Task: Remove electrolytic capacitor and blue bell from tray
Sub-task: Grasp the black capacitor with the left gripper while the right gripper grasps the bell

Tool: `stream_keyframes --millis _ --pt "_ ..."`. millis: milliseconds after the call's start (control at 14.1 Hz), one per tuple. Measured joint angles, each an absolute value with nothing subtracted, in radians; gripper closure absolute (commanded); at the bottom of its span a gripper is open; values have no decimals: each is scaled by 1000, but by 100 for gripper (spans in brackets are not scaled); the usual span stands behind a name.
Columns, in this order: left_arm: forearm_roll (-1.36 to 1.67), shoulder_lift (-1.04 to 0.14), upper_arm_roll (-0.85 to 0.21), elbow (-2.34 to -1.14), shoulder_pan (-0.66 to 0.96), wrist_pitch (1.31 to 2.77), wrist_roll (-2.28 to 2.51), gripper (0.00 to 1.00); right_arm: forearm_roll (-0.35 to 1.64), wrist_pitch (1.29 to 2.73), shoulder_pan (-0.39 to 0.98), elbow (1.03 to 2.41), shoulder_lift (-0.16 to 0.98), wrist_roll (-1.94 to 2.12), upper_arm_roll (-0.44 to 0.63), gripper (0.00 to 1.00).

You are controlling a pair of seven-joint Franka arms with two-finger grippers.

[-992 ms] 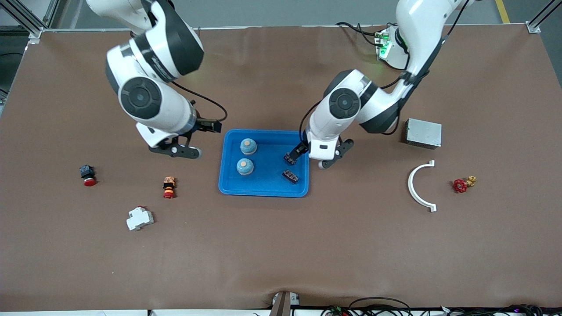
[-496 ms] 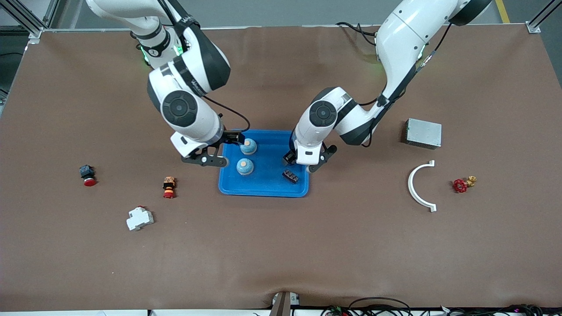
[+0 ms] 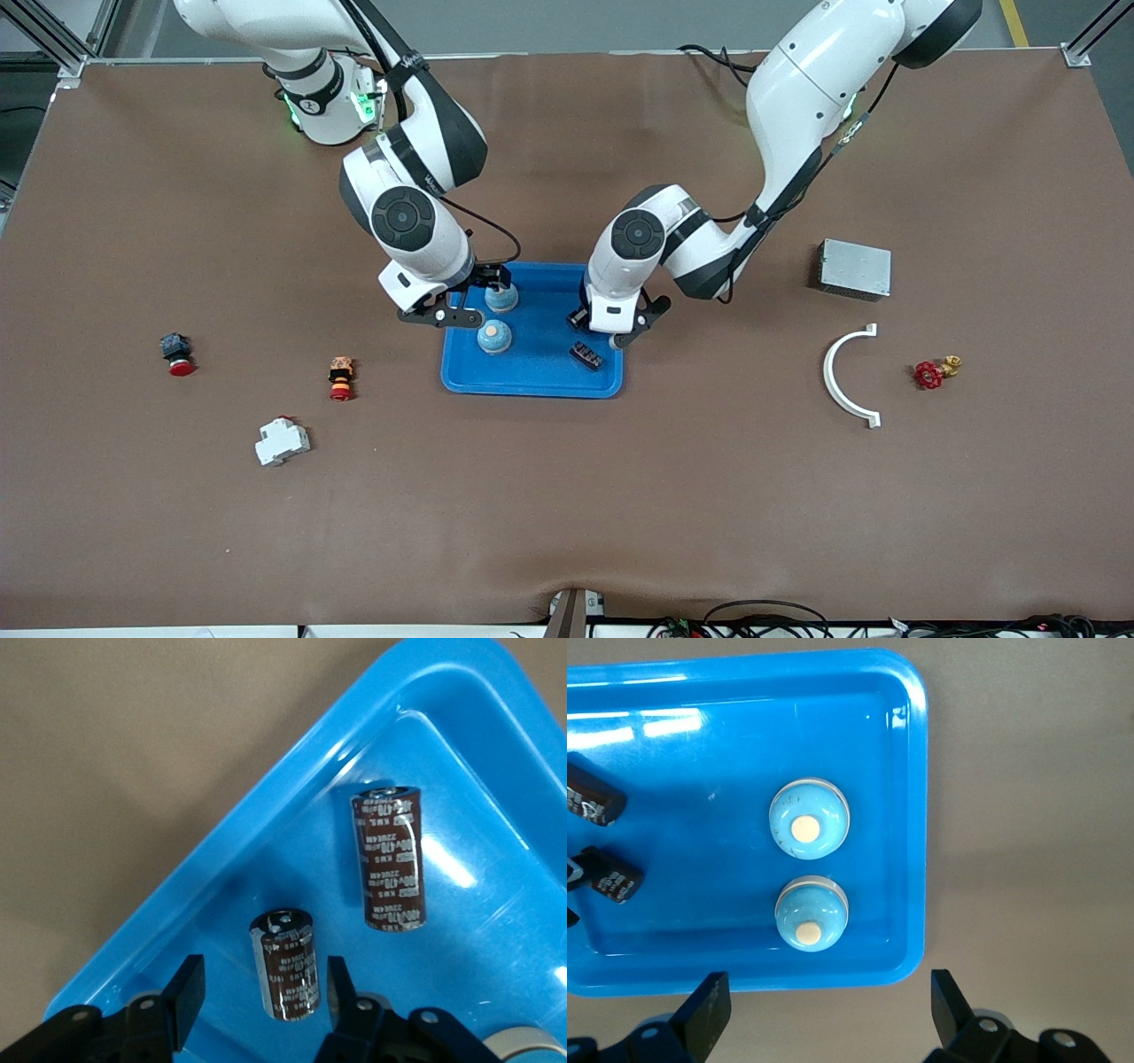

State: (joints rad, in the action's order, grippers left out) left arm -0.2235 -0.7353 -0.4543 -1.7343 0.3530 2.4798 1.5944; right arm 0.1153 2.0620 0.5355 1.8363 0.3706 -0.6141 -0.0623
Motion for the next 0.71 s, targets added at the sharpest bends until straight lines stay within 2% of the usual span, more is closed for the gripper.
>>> stream_keyframes --millis 213,354,425,496,708 --pt "-237 -749 -454 -1734 353 2507 1594 43 115 2148 535 1897 375 -596 -59 0" --pt "-251 -761 -454 -1734 353 2513 1594 66 115 2176 536 1913 390 -594 -60 0" --pt "-253 -765 -454 -1734 353 2515 1594 90 115 2182 536 1915 398 -593 -60 0" --pt "-253 -767 -454 -1734 353 2516 1594 100 115 2190 537 1916 407 -593 -60 0" --pt "-253 -767 -452 -1728 353 2516 1598 100 115 2232 547 1918 439 -592 -61 0"
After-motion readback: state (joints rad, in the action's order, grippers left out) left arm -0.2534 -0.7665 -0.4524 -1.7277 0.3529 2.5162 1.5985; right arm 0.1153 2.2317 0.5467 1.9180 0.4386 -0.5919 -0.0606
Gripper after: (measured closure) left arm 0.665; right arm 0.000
